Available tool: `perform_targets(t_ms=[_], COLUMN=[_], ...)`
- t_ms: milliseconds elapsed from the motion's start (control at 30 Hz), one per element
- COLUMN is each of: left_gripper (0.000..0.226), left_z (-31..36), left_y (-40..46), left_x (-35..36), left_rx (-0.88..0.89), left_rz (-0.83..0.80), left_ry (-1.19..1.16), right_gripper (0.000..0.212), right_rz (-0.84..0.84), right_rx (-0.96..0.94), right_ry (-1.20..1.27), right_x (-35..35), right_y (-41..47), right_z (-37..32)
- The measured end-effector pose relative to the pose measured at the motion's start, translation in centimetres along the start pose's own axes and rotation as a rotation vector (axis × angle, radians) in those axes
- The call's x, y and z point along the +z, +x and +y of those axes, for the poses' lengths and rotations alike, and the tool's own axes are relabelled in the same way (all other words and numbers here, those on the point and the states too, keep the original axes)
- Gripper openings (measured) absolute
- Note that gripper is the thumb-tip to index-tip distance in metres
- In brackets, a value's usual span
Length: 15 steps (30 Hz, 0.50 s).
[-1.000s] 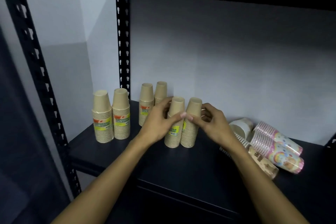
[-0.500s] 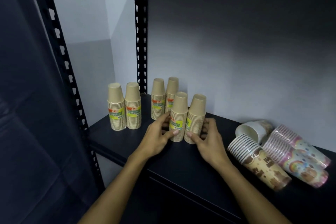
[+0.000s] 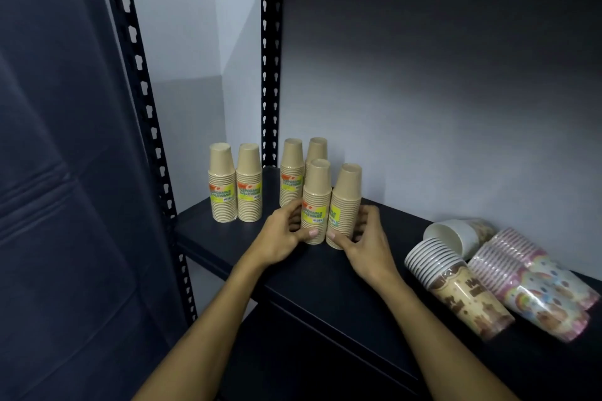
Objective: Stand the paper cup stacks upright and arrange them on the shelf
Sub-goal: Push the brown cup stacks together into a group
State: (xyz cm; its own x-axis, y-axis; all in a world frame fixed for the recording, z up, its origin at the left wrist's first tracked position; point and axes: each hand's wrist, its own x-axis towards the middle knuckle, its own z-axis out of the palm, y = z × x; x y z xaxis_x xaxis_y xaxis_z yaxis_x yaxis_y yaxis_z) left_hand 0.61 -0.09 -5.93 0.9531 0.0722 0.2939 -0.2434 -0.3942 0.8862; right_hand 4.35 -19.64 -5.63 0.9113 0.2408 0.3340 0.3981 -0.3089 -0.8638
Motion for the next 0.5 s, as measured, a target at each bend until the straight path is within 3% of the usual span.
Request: perform_targets(t_ms=[200, 500], left_gripper=[0.065, 0.065], left_z=[-0.3, -0.1], left_y=[0.0, -2.7], left_x=[0.1, 0.2], left_rx=[-0.011, -0.049], left_rz=[0.088, 0.243], left_ry=[0.05, 0.087], right_gripper=[0.043, 0.051], right_rz=[-0.125, -0.379], right_rx=[0.0, 0.004], right_ry=[-0.017, 0.093], right_x=[-0.4, -0.1], right_y=[0.6, 1.5], right_z=[0.0, -0.1])
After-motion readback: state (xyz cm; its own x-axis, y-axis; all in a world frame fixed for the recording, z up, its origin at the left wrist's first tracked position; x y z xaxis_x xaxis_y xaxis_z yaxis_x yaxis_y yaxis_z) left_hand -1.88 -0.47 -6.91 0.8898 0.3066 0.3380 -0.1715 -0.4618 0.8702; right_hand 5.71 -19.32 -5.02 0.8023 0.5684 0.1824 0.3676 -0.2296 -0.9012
